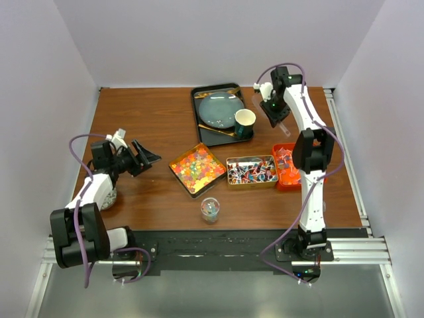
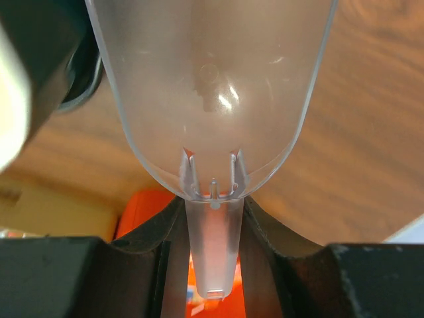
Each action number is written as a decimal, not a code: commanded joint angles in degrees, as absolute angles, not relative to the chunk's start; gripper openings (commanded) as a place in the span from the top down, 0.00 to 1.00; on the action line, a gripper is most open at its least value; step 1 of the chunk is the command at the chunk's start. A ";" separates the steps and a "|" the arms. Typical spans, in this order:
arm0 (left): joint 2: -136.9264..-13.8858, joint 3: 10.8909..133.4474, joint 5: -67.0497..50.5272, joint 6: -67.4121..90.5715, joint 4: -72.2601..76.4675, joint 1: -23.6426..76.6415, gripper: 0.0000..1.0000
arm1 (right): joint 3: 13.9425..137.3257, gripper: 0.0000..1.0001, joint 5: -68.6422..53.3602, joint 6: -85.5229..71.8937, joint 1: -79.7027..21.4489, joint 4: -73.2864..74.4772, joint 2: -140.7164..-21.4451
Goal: Pack the candies
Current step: Place the spatula at the center of the board.
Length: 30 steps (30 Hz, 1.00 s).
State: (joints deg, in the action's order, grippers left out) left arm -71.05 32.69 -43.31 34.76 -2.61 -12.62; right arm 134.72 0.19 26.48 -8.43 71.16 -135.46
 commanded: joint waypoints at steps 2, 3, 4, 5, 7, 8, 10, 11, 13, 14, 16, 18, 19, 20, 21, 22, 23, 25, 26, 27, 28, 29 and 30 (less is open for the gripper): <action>-71.37 32.61 -45.61 30.68 -3.25 -15.03 0.23 | 138.87 1.00 -0.09 26.54 -8.88 65.32 -138.25; -71.37 32.61 -45.62 30.50 -3.16 -15.12 0.22 | 138.52 1.00 -0.09 27.76 -8.96 64.69 -139.04; -71.45 32.52 -45.62 30.50 -3.16 -15.38 0.22 | 137.91 1.00 1.22 28.47 -8.96 64.08 -139.48; -71.63 32.52 -45.62 30.50 -2.99 -15.38 0.22 | 136.86 1.00 2.01 29.00 -8.96 62.33 -139.74; -71.89 32.61 -45.97 30.76 -2.73 -15.64 0.21 | 136.23 1.00 3.51 29.88 -8.96 60.74 -141.23; -72.16 32.78 -46.05 30.85 -2.64 -15.73 0.21 | 136.75 0.97 3.60 30.49 -8.96 60.73 -141.85; -72.68 33.13 -46.49 30.76 -2.55 -15.65 0.21 | 137.46 0.90 3.78 30.59 -8.88 61.08 -143.60; -73.21 33.31 -46.58 30.76 -2.55 -15.73 0.21 | 137.46 0.85 3.34 30.93 -8.79 61.35 -143.87; -73.91 33.49 -46.76 30.93 -2.29 -15.73 0.21 | 137.02 0.73 2.99 30.68 -8.88 61.61 -144.40; -74.61 33.75 -47.02 31.02 -2.02 -15.65 0.21 | 136.59 0.62 2.21 30.41 -8.88 62.13 -144.23; -75.49 34.01 -47.28 31.46 -1.67 -15.73 0.21 | 135.36 0.54 1.58 30.06 -8.88 62.05 -143.62; -76.81 34.36 -47.46 32.16 -0.79 -15.65 0.21 | 133.25 0.47 0.97 29.80 -8.88 62.14 -142.04; -77.34 34.54 -47.63 32.43 -0.79 -15.64 0.21 | 132.81 0.45 0.88 29.71 -8.79 62.49 -141.42; -78.39 34.89 -47.72 32.78 1.21 -15.73 0.21 | 131.93 0.41 0.88 29.62 -8.53 62.66 -140.89; -78.83 35.24 -47.99 33.04 1.49 -15.65 0.21 | 131.40 0.38 0.70 29.01 -8.35 62.58 -138.80; -79.27 35.68 -48.16 33.13 1.67 -15.64 0.21 | 130.79 0.35 0.44 28.48 -8.00 62.40 -137.65; -80.15 36.47 -48.25 33.13 1.93 -15.56 0.21 | 129.04 0.26 0.27 27.08 -6.87 61.88 -136.16; -81.03 37.26 -48.51 33.31 2.20 -15.56 0.21 | 126.40 0.24 -0.96 25.67 -5.46 61.00 -129.92; -81.82 37.96 -48.60 33.40 2.72 -15.47 0.21 | 122.21 0.23 -1.49 24.88 -3.62 59.43 -127.12; -82.17 38.23 -48.69 33.66 3.07 -15.56 0.21 | 119.38 0.22 -1.76 24.70 -2.73 58.20 -121.70; -82.53 38.49 -48.78 33.75 3.34 -15.47 0.21 | 116.14 0.22 -2.19 24.87 -0.90 55.23 -118.42; -83.23 38.93 -48.87 33.84 3.86 -15.47 0.21 | 109.58 0.21 -2.37 26.44 -0.18 53.98 -115.52; -83.67 39.28 -49.04 33.84 3.95 -15.47 0.21 | 106.21 0.21 -2.72 27.76 -0.18 53.27 -113.05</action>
State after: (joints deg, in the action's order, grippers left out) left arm -82.24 36.18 -47.09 32.97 -0.08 -15.16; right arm 116.11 -0.32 27.05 -4.25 59.20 -128.05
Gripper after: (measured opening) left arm 0.785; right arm 0.784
